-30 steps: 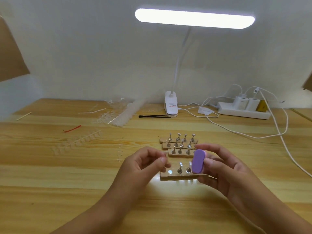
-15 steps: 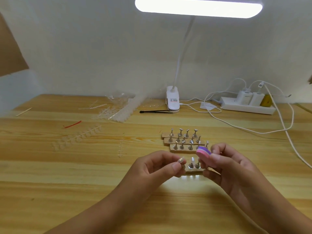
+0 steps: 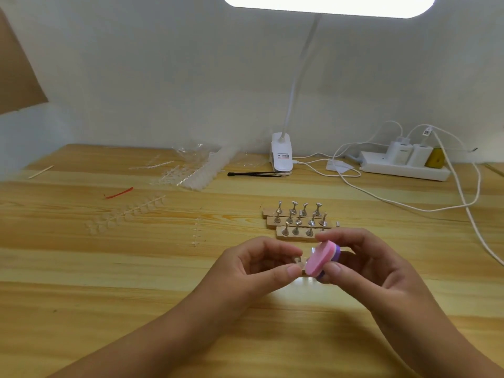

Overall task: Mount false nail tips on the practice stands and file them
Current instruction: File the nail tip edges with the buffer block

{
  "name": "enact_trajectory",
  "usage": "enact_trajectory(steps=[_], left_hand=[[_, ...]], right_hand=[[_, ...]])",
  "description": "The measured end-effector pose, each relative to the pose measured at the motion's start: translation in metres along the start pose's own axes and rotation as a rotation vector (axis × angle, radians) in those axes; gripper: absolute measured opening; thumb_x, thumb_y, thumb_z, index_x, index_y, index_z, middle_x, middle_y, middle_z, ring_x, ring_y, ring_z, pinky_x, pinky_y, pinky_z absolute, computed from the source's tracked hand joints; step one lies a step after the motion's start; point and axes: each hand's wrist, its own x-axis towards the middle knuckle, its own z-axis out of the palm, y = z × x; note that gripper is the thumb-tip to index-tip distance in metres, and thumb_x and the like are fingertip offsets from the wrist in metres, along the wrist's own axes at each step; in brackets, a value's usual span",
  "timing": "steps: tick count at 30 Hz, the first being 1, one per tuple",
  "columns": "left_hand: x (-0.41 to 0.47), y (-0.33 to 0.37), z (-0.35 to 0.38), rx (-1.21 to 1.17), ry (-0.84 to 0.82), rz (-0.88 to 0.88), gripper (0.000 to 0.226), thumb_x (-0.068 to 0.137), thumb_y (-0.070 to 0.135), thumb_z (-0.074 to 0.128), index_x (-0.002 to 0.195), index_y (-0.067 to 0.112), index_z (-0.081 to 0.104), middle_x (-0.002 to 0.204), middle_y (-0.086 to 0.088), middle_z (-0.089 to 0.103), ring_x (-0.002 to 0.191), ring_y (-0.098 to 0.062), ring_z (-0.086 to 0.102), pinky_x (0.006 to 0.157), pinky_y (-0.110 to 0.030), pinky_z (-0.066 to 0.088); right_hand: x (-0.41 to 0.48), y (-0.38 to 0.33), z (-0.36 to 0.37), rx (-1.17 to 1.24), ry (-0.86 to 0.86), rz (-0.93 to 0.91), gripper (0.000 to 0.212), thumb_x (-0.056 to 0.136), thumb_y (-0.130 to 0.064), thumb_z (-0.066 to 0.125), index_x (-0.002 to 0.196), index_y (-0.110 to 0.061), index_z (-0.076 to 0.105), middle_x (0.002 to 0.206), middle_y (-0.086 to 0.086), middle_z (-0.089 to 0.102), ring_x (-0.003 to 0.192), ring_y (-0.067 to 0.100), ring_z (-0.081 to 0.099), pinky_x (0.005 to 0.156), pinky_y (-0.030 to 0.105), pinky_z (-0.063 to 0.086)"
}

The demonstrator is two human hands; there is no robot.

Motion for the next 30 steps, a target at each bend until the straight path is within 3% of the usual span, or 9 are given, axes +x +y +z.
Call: enact_trajectory(steps=[4, 8, 11, 15, 19, 22, 26, 30], left_hand=[[0.0007, -0.0024, -0.0001, 0.001, 0.003, -0.018, 0.024, 0.074, 0.035, 0.078, 0.097, 0.029, 0.074, 0.101, 0.000, 0.074, 0.099, -0.012, 0.069, 0.085, -0.017, 0.052], [0.0014, -0.0025, -0.0007, -0.016, 0.005, -0.036, 0.025, 0.074, 0.034, 0.081, 0.096, 0.025, 0.075, 0.102, -0.004, 0.075, 0.096, -0.011, 0.069, 0.082, -0.015, 0.050], [0.0006, -0.0021, -0.0004, -0.016, -0.006, -0.042, 0.027, 0.077, 0.032, 0.081, 0.098, 0.017, 0.074, 0.100, -0.005, 0.075, 0.092, -0.011, 0.070, 0.078, -0.014, 0.051], [0.0006, -0.0014, -0.0008, -0.003, 0.024, -0.037, 0.028, 0.077, 0.031, 0.081, 0.099, 0.015, 0.073, 0.096, -0.003, 0.075, 0.086, -0.007, 0.068, 0.073, -0.012, 0.049], [0.0000, -0.0024, -0.0006, 0.013, 0.024, -0.048, 0.027, 0.076, 0.032, 0.081, 0.097, 0.017, 0.073, 0.098, -0.003, 0.075, 0.091, -0.012, 0.070, 0.078, -0.016, 0.052], [0.0001, -0.0023, -0.0008, 0.028, 0.041, -0.032, 0.026, 0.076, 0.033, 0.080, 0.097, 0.019, 0.074, 0.094, 0.000, 0.075, 0.088, -0.009, 0.069, 0.074, -0.013, 0.050], [-0.0009, -0.0036, -0.0008, 0.109, 0.031, 0.005, 0.023, 0.078, 0.034, 0.077, 0.101, 0.028, 0.075, 0.102, -0.004, 0.074, 0.099, -0.020, 0.069, 0.087, -0.025, 0.055], [-0.0010, -0.0034, -0.0007, 0.136, 0.032, 0.059, 0.027, 0.080, 0.033, 0.072, 0.106, 0.031, 0.076, 0.102, -0.006, 0.072, 0.097, -0.022, 0.066, 0.086, -0.023, 0.053]], right_hand=[[-0.0024, 0.0019, 0.0045, -0.025, -0.132, -0.003, 0.034, 0.071, -0.034, 0.081, 0.103, -0.028, 0.071, 0.101, 0.008, 0.072, 0.091, 0.022, 0.071, 0.079, 0.026, 0.057], [0.0004, 0.0049, 0.0033, 0.027, -0.045, -0.017, 0.040, 0.067, -0.038, 0.085, 0.101, -0.023, 0.068, 0.097, 0.009, 0.071, 0.089, 0.024, 0.071, 0.076, 0.026, 0.056], [-0.0008, 0.0060, 0.0065, 0.029, -0.135, 0.026, 0.040, 0.067, -0.039, 0.086, 0.097, -0.022, 0.067, 0.099, 0.011, 0.070, 0.092, 0.027, 0.071, 0.078, 0.030, 0.057], [-0.0002, 0.0069, 0.0054, 0.028, -0.012, -0.004, 0.029, 0.072, -0.023, 0.085, 0.094, -0.022, 0.067, 0.095, 0.011, 0.072, 0.089, 0.026, 0.072, 0.076, 0.027, 0.057], [-0.0019, 0.0048, 0.0090, 0.018, -0.114, 0.031, 0.026, 0.073, -0.020, 0.081, 0.094, -0.020, 0.066, 0.097, 0.010, 0.072, 0.090, 0.024, 0.072, 0.077, 0.030, 0.058], [-0.0015, 0.0044, 0.0052, 0.010, -0.025, 0.002, 0.026, 0.073, -0.020, 0.082, 0.095, -0.023, 0.067, 0.096, 0.008, 0.073, 0.089, 0.022, 0.072, 0.074, 0.023, 0.057], [-0.0026, 0.0048, 0.0086, 0.006, -0.136, 0.032, 0.025, 0.075, -0.020, 0.079, 0.096, -0.021, 0.067, 0.099, 0.011, 0.072, 0.093, 0.024, 0.071, 0.076, 0.027, 0.057], [-0.0013, 0.0031, 0.0060, -0.003, -0.052, 0.026, 0.027, 0.073, -0.022, 0.084, 0.094, -0.023, 0.067, 0.097, 0.008, 0.074, 0.090, 0.022, 0.072, 0.076, 0.023, 0.056]])
